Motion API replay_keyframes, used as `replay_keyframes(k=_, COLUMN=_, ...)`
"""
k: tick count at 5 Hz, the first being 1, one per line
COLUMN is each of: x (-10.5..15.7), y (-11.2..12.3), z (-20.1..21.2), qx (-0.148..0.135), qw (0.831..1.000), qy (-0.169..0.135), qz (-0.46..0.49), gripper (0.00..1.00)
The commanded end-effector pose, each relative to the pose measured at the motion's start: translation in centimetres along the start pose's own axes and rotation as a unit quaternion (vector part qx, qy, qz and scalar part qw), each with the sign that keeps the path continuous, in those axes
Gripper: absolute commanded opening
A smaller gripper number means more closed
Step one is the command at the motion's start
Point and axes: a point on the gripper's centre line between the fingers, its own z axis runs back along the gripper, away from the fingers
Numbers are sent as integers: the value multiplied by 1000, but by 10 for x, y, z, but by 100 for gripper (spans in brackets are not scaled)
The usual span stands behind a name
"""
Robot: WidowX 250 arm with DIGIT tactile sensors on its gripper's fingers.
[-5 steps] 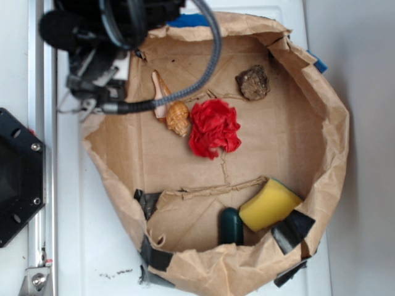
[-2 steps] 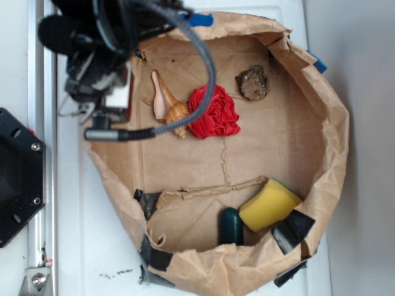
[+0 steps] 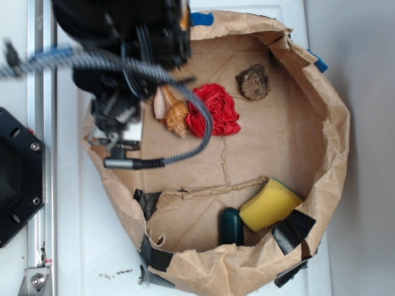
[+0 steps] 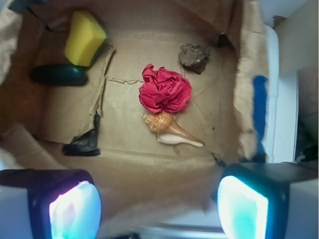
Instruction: Grab the shell.
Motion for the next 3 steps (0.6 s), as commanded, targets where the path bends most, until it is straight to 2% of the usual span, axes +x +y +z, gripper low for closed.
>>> replay_keyframes(k=1, x=12, y=-1, z=-1, qx=23, qw=999, qy=-33, qz=-21, gripper=100)
replay_keyframes(k=3, x=17, y=-1, z=-13, qx=41, qw=997, qy=-45, qz=-40, gripper=100)
